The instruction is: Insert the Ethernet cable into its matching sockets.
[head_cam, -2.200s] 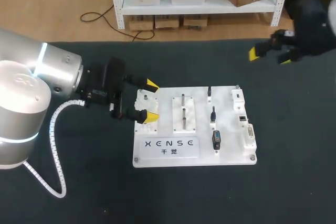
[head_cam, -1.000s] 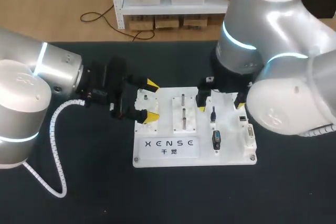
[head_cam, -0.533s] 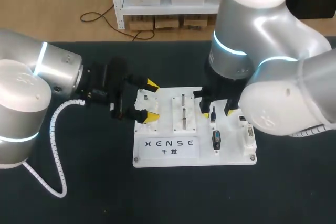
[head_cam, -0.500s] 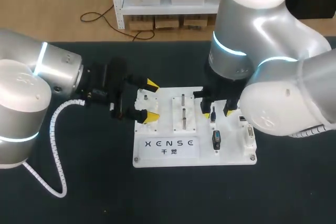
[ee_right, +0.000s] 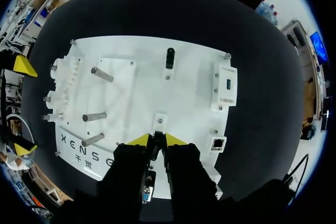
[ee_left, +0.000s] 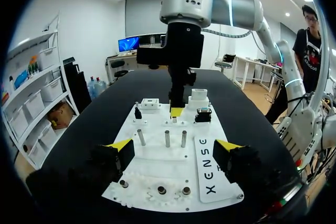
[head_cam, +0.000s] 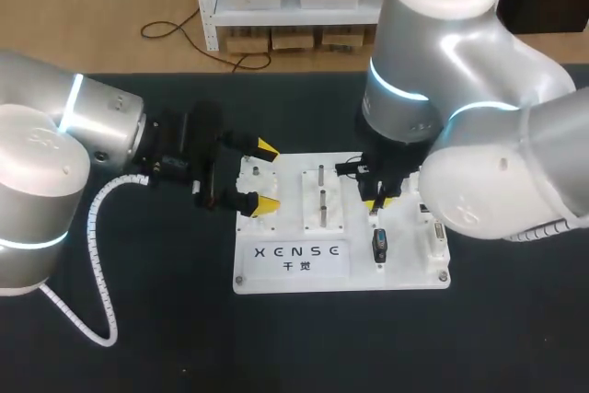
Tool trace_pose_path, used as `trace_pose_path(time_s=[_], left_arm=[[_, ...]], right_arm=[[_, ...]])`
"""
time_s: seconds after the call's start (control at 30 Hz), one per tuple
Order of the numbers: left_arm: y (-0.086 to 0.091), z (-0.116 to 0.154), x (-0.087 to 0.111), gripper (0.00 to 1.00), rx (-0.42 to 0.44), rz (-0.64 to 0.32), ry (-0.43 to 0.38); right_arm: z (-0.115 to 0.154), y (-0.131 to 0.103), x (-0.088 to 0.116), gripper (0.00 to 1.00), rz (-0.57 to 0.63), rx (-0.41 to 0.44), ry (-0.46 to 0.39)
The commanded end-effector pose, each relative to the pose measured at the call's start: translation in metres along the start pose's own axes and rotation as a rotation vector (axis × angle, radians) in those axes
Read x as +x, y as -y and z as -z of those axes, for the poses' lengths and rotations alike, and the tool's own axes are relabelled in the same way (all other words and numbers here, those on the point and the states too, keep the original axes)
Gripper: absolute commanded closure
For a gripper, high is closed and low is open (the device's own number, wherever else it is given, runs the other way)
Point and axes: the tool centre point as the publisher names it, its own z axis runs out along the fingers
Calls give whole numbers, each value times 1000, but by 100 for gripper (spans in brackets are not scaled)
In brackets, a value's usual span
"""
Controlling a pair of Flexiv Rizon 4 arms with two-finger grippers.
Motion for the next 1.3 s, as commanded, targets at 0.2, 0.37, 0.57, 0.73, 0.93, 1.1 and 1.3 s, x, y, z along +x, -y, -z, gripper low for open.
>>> trace_pose_path(time_s=[0.2, 0.37, 0.57, 0.73, 0.93, 1.1, 1.3], left_arm=[[1, 0, 2, 0, -4, -3, 6], [1, 0, 2, 0, -4, -3, 6], [1, 0, 2, 0, -4, -3, 6], [1, 0, 2, 0, -4, -3, 6], [1, 0, 2, 0, -4, -3, 6], [1, 0, 2, 0, -4, -3, 6], [1, 0, 2, 0, -4, -3, 6]], right_arm=[[15, 6, -4, 100, -2, -2, 12], [33, 15, -7, 100, -18, 8, 33], [45, 32, -4, 100, -52, 35, 48], [45, 52, 3, 100, -78, 67, 48], [38, 63, 5, 100, -87, 79, 52], [33, 63, 5, 100, -87, 78, 52], [29, 63, 8, 100, -96, 68, 47]])
